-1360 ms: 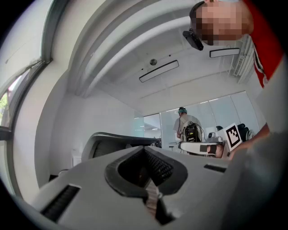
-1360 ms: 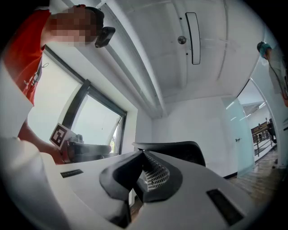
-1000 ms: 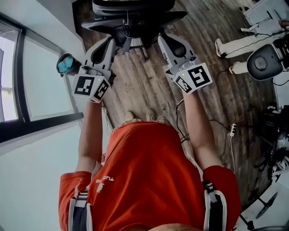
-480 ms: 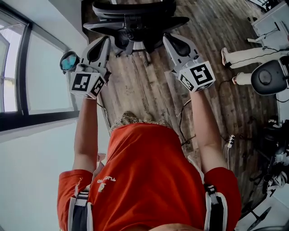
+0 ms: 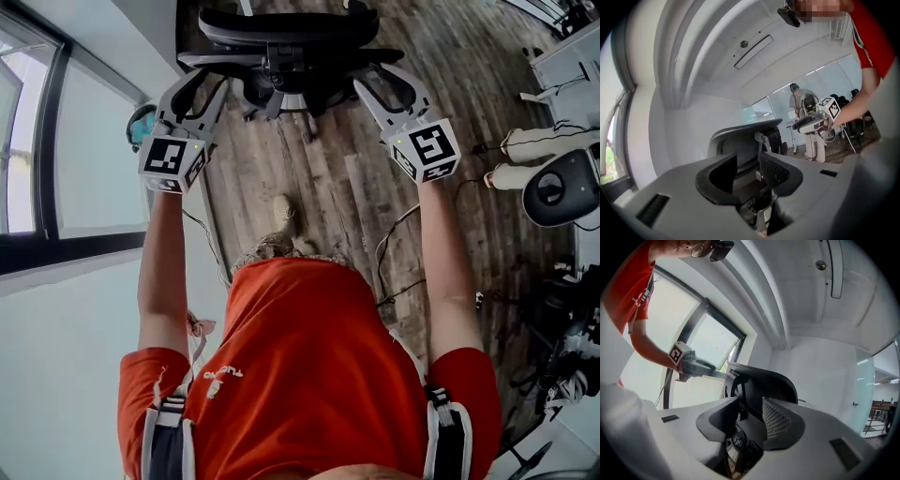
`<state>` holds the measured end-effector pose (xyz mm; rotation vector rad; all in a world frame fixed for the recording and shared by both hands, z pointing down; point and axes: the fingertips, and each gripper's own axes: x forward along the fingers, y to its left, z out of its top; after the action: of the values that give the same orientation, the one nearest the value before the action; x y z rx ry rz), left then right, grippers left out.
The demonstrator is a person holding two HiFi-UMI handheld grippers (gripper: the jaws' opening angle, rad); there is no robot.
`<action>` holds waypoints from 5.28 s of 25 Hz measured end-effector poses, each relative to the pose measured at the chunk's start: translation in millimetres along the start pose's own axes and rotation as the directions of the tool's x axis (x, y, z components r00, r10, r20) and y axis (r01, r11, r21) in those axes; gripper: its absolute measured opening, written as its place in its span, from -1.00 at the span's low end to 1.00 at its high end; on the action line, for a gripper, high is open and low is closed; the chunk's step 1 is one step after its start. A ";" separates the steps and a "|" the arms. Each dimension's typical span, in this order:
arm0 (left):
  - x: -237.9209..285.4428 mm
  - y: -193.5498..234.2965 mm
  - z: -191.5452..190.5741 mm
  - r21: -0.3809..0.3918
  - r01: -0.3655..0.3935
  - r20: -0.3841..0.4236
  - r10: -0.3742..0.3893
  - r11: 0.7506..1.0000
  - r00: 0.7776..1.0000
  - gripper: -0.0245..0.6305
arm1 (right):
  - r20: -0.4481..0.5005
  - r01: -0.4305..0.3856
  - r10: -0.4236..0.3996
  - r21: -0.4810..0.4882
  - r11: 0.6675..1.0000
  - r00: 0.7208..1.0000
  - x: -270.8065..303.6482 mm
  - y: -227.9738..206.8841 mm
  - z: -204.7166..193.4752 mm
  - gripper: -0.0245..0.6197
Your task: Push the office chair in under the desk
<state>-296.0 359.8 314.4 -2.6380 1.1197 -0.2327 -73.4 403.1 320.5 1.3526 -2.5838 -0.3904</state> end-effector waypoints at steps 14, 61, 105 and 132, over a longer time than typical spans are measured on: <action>61.0 76.3 -92.9 0.354 0.181 -0.353 -0.048 0.917 0.934 -0.04 | -0.407 -0.116 0.017 -0.221 0.968 0.913 48.8 -63.1 -90.8 -0.04; 230.2 110.8 -173.5 0.541 0.621 -0.641 -0.200 0.567 0.741 -0.50 | -0.773 -0.559 0.076 -0.383 0.735 0.630 145.5 -187.6 -216.8 -0.54; 588.4 203.6 -203.5 0.429 0.558 -0.731 -0.090 0.711 0.677 -0.51 | -0.791 -0.691 0.179 -0.370 0.622 0.585 340.3 -538.1 -346.4 -0.57; 744.3 275.1 -216.7 0.399 0.519 -0.765 -0.038 0.756 0.643 -0.53 | -0.748 -0.715 0.231 -0.425 0.555 0.623 480.9 -688.8 -371.4 -0.56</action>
<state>-24.1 -400.9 469.4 -2.1064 0.5701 -1.5496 298.3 -422.4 475.6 0.3013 -1.7967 -0.6028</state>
